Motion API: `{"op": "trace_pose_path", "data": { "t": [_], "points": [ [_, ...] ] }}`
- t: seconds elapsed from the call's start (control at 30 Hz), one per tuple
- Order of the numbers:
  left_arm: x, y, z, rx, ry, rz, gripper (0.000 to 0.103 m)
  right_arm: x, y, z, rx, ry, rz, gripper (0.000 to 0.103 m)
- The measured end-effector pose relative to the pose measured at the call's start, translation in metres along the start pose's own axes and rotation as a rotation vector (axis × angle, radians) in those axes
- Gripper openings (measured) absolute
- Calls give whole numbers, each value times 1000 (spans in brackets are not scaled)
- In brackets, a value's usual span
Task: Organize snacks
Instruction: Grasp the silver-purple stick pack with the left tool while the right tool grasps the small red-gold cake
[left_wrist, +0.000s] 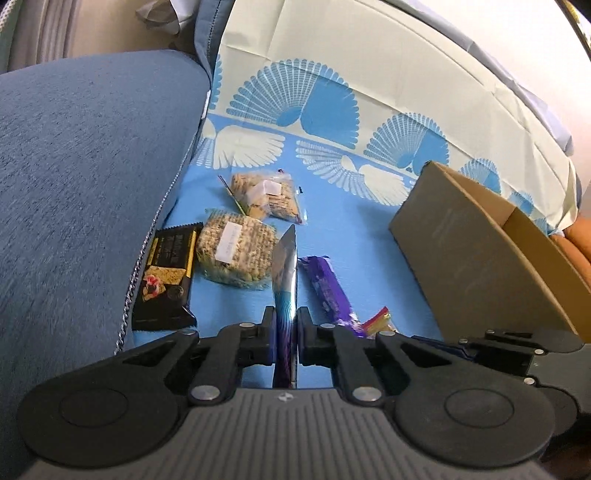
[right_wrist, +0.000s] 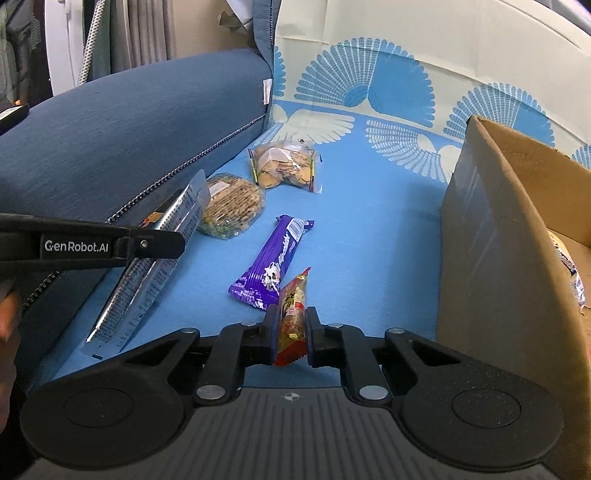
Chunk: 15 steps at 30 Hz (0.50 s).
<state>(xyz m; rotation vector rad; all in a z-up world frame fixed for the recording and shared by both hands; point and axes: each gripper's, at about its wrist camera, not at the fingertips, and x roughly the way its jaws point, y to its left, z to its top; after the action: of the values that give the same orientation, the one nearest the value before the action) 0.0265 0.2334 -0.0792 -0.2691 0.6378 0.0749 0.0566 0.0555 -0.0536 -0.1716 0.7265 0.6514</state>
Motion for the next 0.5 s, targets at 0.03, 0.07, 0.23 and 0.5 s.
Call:
{"op": "trace_pose_path", "data": {
  "t": [0.03,0.07,0.23,0.5],
  "points": [
    [-2,-1,-1,-7,4,-7,11,-2,1,-1,-2,0,0,14],
    [-4,0,-1,-13,5,-11,11,-5,1,-1,-3,-1,0,14],
    [-18,4,-5,-80,6,-47,11,-22,0,0,2,-4,17,14],
    [-32,-2,-16,-117,107,-121,11,-59,3,-3,10,46,92,14]
  ]
}}
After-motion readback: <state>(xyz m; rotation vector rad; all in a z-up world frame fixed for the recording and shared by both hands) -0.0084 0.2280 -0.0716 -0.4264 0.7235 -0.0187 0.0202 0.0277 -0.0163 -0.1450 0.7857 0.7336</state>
